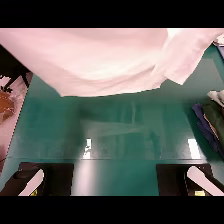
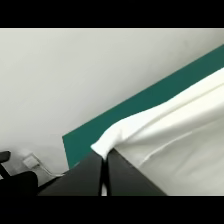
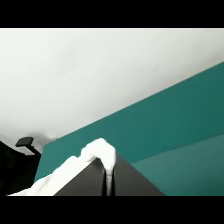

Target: Fold the shirts.

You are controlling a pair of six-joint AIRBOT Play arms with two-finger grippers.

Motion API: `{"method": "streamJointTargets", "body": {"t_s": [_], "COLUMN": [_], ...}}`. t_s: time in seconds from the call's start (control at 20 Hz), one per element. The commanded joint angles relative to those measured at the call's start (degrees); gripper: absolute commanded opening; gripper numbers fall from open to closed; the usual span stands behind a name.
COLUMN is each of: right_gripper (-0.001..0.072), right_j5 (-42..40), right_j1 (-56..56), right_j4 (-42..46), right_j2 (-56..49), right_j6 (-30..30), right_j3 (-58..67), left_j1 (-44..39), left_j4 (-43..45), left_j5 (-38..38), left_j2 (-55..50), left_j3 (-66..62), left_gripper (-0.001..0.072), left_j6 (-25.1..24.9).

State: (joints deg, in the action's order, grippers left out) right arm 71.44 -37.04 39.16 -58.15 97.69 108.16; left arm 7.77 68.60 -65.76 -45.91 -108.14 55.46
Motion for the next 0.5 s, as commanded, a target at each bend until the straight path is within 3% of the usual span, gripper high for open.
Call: {"method": "streamJointTargets", "body": {"t_s": [0.0, 0.2, 0.45], "right_gripper": [0.0025, 0.0025, 0.0025], "right_j5": [0.7, -0.9, -9.2], "right_j1": [-0.9, -0.9, -0.9], "right_j4": [-0.5, -0.5, 0.0], "right_j2": [5.5, 12.4, 18.2], "right_j6": [0.4, 0.4, 0.4], "right_j3": [0.5, 0.5, 0.5], "left_j1": [0.0, 0.0, 0.0], "left_j4": [0.5, 1.1, 1.0], "left_j5": [-2.0, -2.4, -2.4], "left_j2": [0.0, 1.4, 3.3], "left_j3": [-9.0, -13.9, -13.9], "left_gripper": [0.0019, 0.002, 0.002], "left_j6": [0.1, -0.6, -1.9]}}
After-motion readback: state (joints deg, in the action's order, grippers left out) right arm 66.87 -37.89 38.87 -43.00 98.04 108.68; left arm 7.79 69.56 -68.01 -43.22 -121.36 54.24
